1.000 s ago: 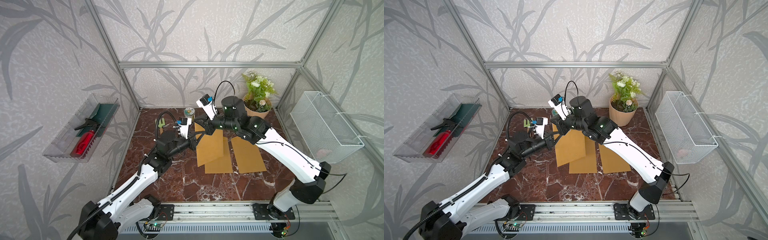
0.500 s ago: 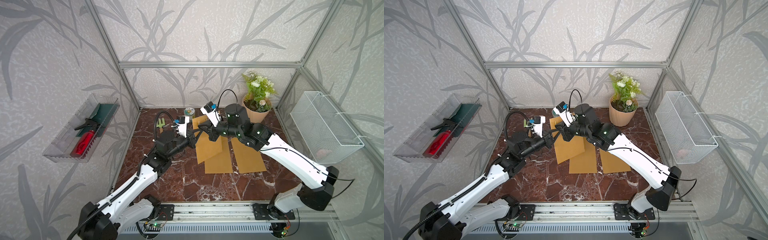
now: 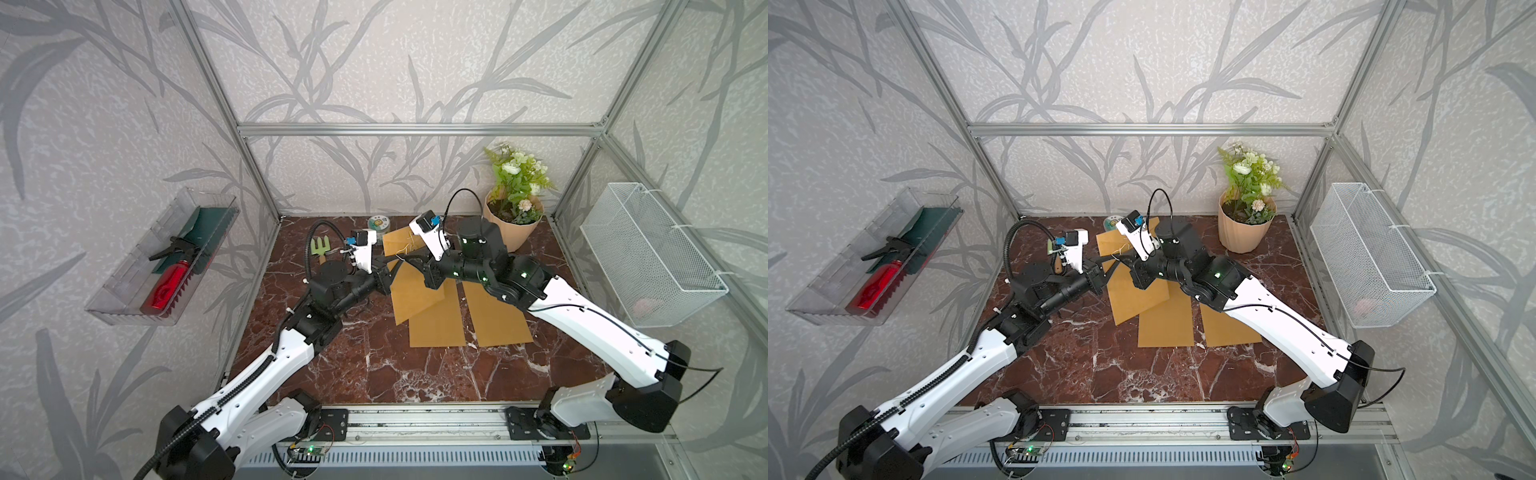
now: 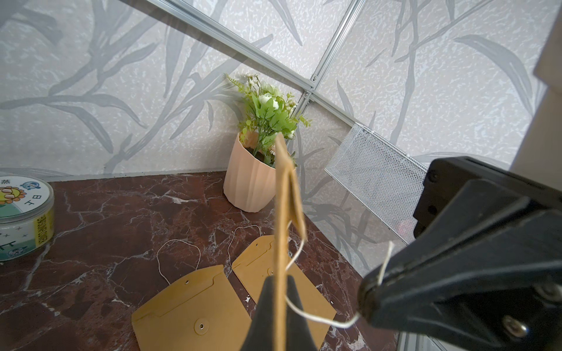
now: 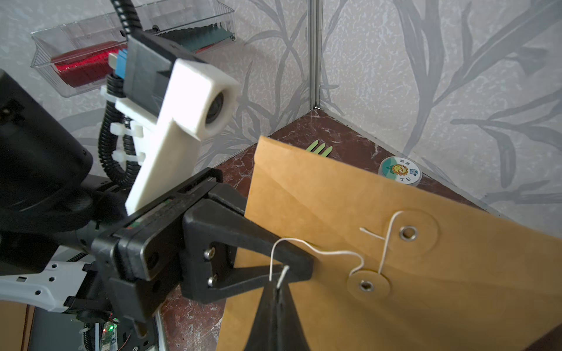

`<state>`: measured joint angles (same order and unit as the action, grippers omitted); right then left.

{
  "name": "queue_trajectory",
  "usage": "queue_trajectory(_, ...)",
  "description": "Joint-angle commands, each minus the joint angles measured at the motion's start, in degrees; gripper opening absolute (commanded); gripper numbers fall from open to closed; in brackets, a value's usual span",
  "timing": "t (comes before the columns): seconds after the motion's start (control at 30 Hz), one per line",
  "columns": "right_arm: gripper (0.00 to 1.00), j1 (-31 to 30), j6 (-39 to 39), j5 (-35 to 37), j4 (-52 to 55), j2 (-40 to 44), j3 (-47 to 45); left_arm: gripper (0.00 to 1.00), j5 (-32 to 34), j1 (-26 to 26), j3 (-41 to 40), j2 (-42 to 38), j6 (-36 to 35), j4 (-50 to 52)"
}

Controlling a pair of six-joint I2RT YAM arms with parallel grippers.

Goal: Open the file bag

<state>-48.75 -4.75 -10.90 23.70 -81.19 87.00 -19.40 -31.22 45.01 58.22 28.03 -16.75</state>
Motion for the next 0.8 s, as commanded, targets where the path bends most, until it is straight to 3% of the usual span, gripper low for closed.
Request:
queue_trajectory(0.0,0.00,-0.1,-0.7,1.6,-1.1,2.2,-1.3,0.00,0.6,0.1,2.5,-1.3,-0.5,-2.4)
queue_trajectory(0.77,0.00,0.9,-2.1,2.6,-1.2,4.2,-7.4,0.00,1.1,0.5,4.0,-1.5,-1.5,-1.7)
